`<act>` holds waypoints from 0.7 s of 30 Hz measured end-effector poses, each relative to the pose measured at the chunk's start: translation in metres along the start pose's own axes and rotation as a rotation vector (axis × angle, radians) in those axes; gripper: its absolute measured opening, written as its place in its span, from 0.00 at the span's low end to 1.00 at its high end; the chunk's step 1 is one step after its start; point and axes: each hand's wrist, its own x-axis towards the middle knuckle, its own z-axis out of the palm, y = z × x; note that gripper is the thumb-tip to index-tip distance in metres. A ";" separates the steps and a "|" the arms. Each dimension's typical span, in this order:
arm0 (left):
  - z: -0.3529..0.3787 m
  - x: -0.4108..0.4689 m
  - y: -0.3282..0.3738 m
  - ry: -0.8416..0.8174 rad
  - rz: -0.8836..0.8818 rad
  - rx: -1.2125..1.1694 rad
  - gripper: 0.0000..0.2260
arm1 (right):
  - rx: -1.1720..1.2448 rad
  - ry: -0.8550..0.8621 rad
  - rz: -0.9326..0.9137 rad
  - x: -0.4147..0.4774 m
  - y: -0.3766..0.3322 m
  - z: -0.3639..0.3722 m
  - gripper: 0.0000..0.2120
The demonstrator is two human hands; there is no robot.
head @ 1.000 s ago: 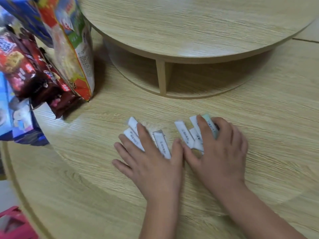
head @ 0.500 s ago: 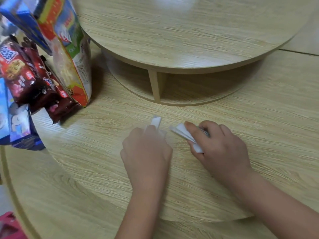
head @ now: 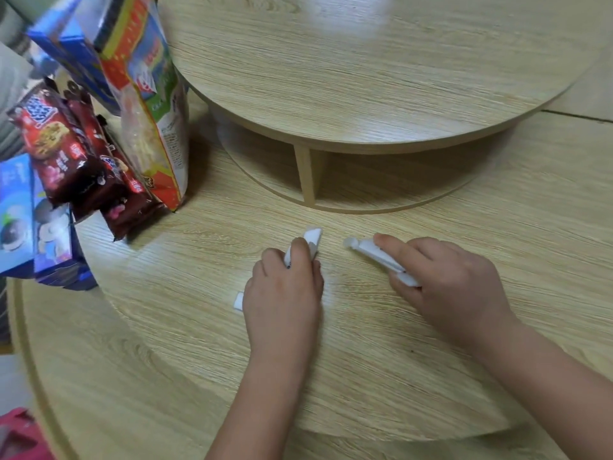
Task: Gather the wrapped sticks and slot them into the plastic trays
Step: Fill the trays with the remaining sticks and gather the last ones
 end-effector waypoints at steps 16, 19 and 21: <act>0.010 -0.006 -0.010 0.132 0.010 -0.151 0.11 | 0.075 -0.044 0.022 0.005 0.006 -0.004 0.18; 0.009 -0.006 -0.009 0.081 -0.022 -0.211 0.13 | 0.239 -0.079 0.113 0.011 0.007 -0.010 0.17; 0.008 -0.006 -0.008 0.045 -0.006 -0.185 0.14 | 0.273 -0.109 0.164 0.012 0.008 -0.013 0.17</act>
